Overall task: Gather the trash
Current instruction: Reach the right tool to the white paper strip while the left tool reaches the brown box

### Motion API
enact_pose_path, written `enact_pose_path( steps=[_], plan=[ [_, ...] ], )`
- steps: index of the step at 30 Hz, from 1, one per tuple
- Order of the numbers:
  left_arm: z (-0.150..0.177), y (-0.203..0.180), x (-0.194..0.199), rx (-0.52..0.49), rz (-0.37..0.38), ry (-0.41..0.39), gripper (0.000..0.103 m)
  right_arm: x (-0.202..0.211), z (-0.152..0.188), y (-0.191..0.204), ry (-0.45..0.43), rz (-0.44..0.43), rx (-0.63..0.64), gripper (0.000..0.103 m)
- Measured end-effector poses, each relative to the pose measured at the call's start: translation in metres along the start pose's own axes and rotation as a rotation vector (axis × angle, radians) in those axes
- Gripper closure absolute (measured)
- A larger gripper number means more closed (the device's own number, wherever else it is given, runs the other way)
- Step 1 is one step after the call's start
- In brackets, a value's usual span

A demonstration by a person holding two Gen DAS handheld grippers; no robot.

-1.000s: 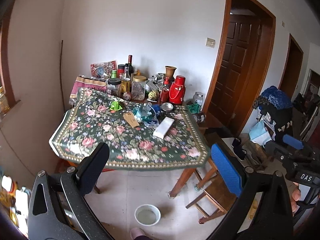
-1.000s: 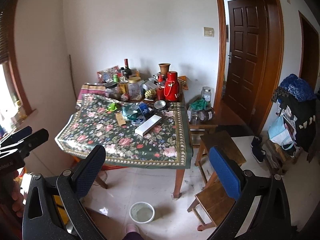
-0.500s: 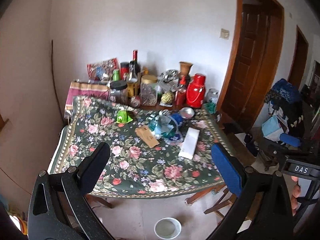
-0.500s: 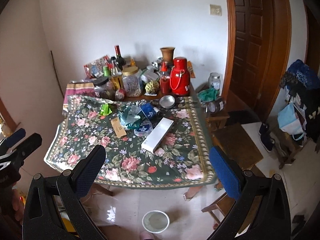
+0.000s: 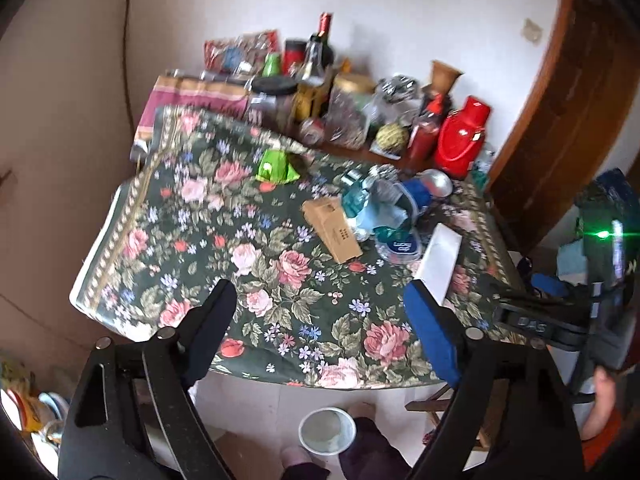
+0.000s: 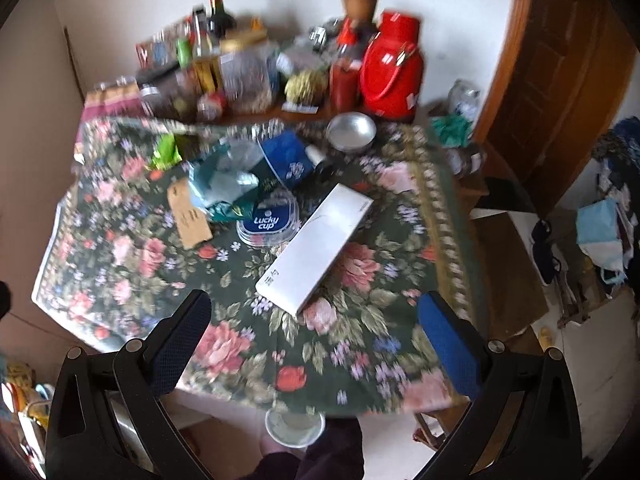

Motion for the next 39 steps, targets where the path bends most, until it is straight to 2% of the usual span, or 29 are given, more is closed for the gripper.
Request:
enact_pose_path(
  steps=[4,7,13,20,23,31,35,37,39],
  plan=[
    [-0.010,-0.004,-0.032,0.040,-0.040,0.049,0.025,-0.049,-0.019,-0.001,0.098,-0.023,0.009,0.001],
    [-0.017,-0.009,-0.062,0.047,-0.090,0.077,0.025,-0.075,-0.029,-0.005,0.127,-0.032,-0.010,0.001],
    [-0.023,-0.021,-0.115,0.046,-0.119,0.150,0.025,-0.114,-0.038,-0.008,0.194,-0.049,-0.023,0.002],
    [-0.022,-0.035,-0.178,0.048,-0.115,0.230,0.025,-0.119,-0.026,-0.001,0.198,-0.002,0.104,0.002],
    [-0.022,-0.037,-0.199,0.062,-0.132,0.264,0.025,-0.117,-0.018,-0.012,0.202,0.025,0.139,0.002],
    [-0.023,-0.043,-0.236,0.113,-0.153,0.308,0.025,-0.107,-0.012,-0.061,0.221,0.046,0.087,0.003],
    [-0.021,-0.040,-0.244,0.110,-0.223,0.286,0.025,-0.105,-0.017,-0.075,0.207,0.037,0.067,0.010],
    [-0.022,-0.037,-0.246,0.112,-0.233,0.273,0.025,-0.107,-0.021,-0.079,0.184,0.031,0.062,0.027],
    [-0.023,-0.034,-0.247,0.114,-0.222,0.263,0.025,-0.114,-0.028,-0.074,0.165,0.025,0.071,0.034]
  ],
)
Point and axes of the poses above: each gripper's, at about its wrist camera, not at the fingertips, and x roughly against the way its jaws point, y to its left, z to its underside, the point moved 2 cm from there along -x, roughly the way its jaws point, and after that the axes turned 3 degrees about -z, right-handed, at the moved point
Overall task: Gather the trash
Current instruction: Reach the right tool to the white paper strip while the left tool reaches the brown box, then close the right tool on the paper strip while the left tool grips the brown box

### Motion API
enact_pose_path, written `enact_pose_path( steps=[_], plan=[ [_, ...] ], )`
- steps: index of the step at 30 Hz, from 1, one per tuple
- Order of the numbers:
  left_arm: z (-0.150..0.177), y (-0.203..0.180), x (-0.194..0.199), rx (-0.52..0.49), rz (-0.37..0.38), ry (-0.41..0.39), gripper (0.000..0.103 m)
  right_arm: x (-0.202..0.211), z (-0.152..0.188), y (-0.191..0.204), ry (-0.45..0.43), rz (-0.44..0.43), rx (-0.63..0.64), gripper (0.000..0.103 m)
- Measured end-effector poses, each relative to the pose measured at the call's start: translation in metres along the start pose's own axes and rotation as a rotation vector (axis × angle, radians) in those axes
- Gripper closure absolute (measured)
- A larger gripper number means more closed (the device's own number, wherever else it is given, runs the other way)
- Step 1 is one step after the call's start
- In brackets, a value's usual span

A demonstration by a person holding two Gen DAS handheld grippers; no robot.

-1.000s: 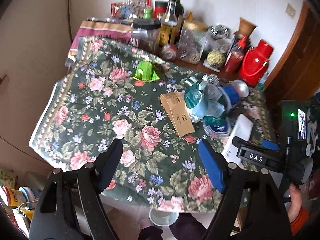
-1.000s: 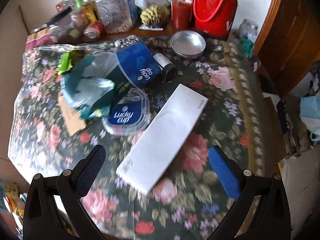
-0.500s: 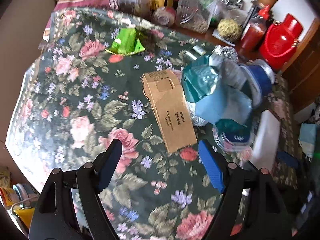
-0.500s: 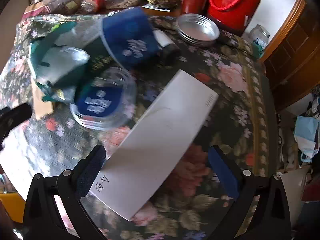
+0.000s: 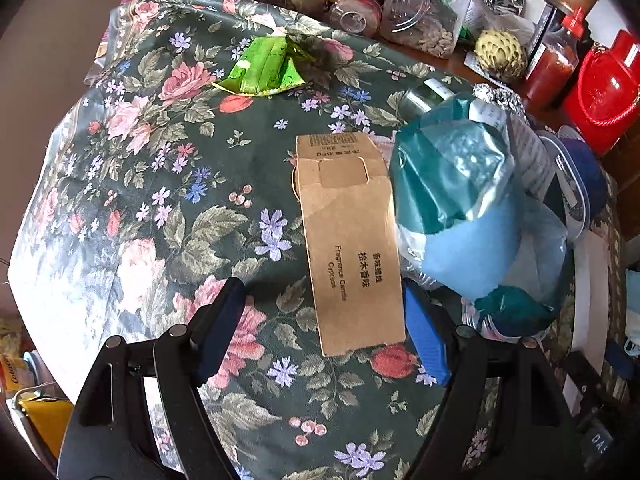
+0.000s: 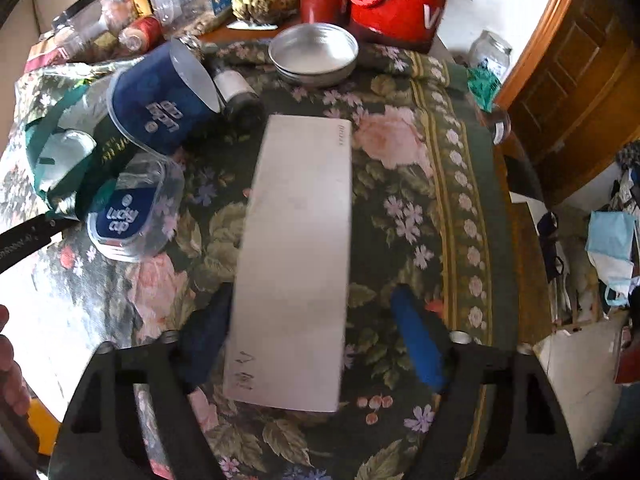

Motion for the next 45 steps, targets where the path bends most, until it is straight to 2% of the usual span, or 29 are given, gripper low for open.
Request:
enact_pose_path(
  steps=[2,4,7,9,14,20,28,35,45],
  plan=[
    [-0.002,0.001,-0.001,-0.013,0.004,-0.017,0.025,-0.002,-0.004,0.007,-0.024,0.005,0.016,0.040],
    [-0.003,0.000,-0.001,-0.021,0.012,-0.033,0.031,-0.006,-0.008,0.015,-0.042,-0.007,0.029,0.053],
    [-0.004,0.001,0.000,-0.033,0.022,-0.054,0.047,-0.005,-0.010,0.021,-0.054,0.004,0.037,0.053],
    [-0.007,0.005,0.001,-0.031,0.023,-0.053,0.062,-0.005,-0.010,0.021,-0.053,-0.003,0.027,0.054],
    [0.000,0.017,0.013,-0.022,0.069,-0.036,0.063,0.006,-0.008,0.015,-0.069,-0.017,0.012,0.054],
    [0.011,0.034,0.043,-0.055,0.129,-0.059,0.063,0.044,0.000,0.018,-0.128,-0.028,-0.017,0.054],
    [0.024,0.064,0.122,-0.129,0.228,-0.181,0.063,0.111,0.023,0.031,-0.259,-0.022,-0.094,0.055],
    [0.050,0.090,0.181,-0.241,0.244,-0.269,0.064,0.158,0.053,0.047,-0.352,0.003,-0.160,0.055],
    [0.099,0.121,0.245,-0.306,0.318,-0.335,0.063,0.215,0.098,0.077,-0.439,0.000,-0.179,0.055]
  ],
)
Point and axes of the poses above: each gripper's, at about its wrist camera, not at the fingertips, and x roughly against the way its jaws point, y to its left, z to its underside, the point moved 2 cm from there along -x, roughly the way its jaws point, and after that the axes turned 3 degrees about -z, right-handed, at the moved point
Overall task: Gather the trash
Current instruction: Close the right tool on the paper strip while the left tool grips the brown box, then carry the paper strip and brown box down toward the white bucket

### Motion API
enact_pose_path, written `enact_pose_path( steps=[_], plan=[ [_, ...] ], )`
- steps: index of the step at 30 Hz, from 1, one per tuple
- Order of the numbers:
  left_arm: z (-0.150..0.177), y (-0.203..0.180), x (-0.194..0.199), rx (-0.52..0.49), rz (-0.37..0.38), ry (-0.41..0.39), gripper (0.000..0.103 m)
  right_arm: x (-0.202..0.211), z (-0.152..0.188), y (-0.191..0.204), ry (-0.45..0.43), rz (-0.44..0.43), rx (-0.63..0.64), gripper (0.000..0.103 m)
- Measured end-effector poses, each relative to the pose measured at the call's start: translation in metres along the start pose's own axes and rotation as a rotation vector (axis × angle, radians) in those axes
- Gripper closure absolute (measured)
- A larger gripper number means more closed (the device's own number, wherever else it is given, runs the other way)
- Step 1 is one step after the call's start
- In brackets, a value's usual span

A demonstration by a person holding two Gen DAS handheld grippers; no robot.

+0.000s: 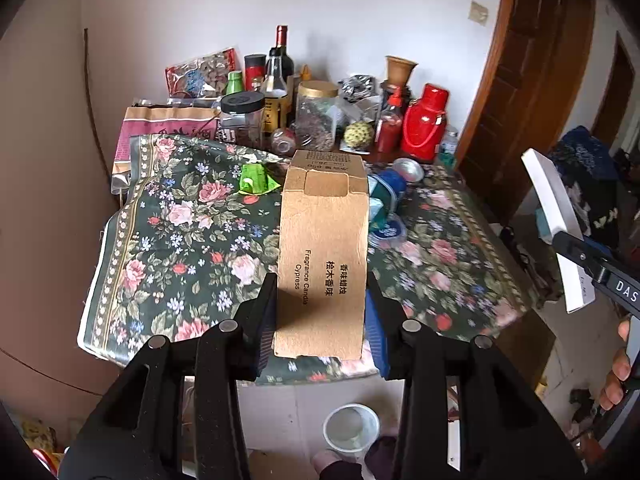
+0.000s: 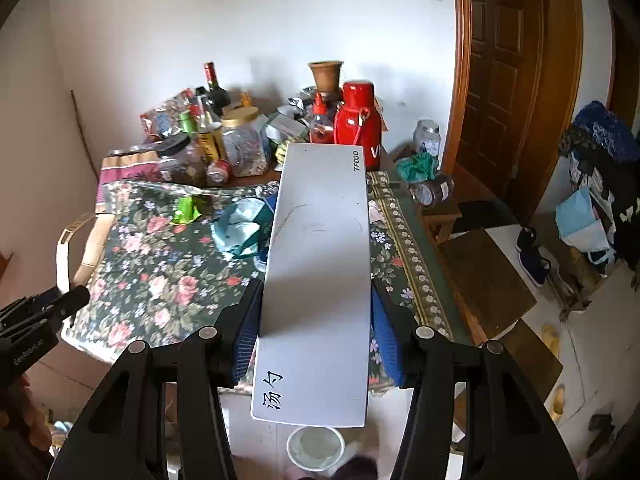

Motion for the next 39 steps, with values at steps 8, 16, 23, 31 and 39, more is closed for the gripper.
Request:
enact_pose_path(
  steps=[8,16,23,31,39],
  plan=[
    [0.025,-0.014,0.058,0.023,0.026,-0.060,0.064,0.038,0.016,0.005,-0.039,-0.033,0.025,0.055],
    [0.062,-0.049,0.104,0.036,0.015,-0.085,0.063,0.078,0.050,-0.007,-0.055,-0.104,0.048,0.055],
    [0.108,-0.086,0.138,0.047,0.038,-0.066,0.064,0.109,0.093,-0.021,-0.023,-0.135,0.076,0.055],
    [0.158,-0.109,0.142,0.046,0.040,0.019,0.064,0.108,0.134,-0.038,0.069,-0.149,0.088,0.055],
    [0.207,-0.108,0.090,0.038,0.041,0.197,0.063,0.060,0.184,-0.046,0.215,-0.151,0.058,0.055]
  ],
)
Point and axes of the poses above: each gripper's, at about its wrist camera, not at the fingertips, and x roughly against the way its jaws point, y to its left, z to its underside, the point moved 2 cm from there along -x, roughly the way its jaws point, and after that the axes turned 3 degrees about -z, right-handed, at the moved point
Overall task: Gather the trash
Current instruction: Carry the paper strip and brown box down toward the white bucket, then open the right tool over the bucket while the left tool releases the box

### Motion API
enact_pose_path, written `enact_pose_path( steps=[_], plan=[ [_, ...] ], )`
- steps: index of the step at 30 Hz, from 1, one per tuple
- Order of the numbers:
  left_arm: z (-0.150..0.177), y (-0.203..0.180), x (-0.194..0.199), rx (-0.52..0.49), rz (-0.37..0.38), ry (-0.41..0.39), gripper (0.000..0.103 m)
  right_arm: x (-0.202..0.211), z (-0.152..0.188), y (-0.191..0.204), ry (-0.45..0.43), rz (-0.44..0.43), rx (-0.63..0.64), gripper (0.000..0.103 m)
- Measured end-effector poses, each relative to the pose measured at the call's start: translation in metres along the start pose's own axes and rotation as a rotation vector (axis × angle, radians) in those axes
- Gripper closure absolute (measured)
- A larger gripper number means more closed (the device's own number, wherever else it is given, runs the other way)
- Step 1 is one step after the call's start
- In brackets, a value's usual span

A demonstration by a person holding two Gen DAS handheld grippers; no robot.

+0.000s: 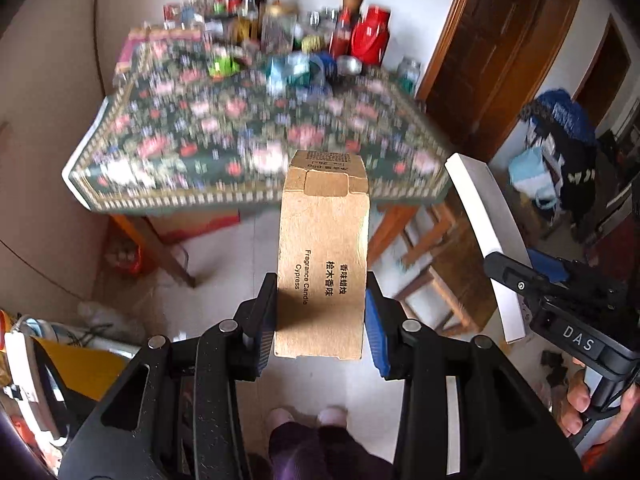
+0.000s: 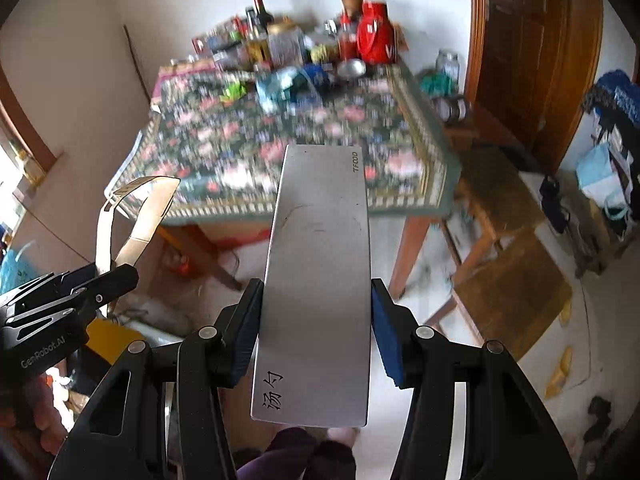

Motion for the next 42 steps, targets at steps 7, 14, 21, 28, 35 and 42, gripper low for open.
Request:
enact_pose_path(
  steps=[7,14,21,28,35,42],
  plan=[
    [0.039,0.016,-0.095,-0.050,0.010,0.125,0.064,-0.074,0.039,-0.008,0.126,0.026,-0.046,0.055],
    [0.082,0.044,-0.208,-0.045,0.017,0.252,0.063,-0.178,0.093,-0.013,0.254,0.038,-0.066,0.055],
    [0.135,0.068,-0.315,-0.017,0.032,0.342,0.063,-0.282,0.139,-0.025,0.351,0.036,-0.038,0.055],
    [0.182,0.085,-0.408,-0.005,0.024,0.414,0.063,-0.362,0.168,-0.034,0.405,0.001,0.001,0.054],
    [0.199,0.092,-0.459,0.013,0.038,0.449,0.063,-0.403,0.185,-0.041,0.442,-0.031,-0.021,0.052],
    [0.192,0.076,-0.487,-0.018,0.050,0.459,0.063,-0.394,0.183,-0.051,0.431,0.013,-0.018,0.047]
  ],
)
Point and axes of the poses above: each gripper's, at about its wrist camera, not at the fingertips, and x roughly against the way its jaws point, y to its left, z to its underside, the point moved 2 cm from there along -x, roughly the way its jaws point, and after that the axes turned 3 degrees about -z, right-handed, at the moved point
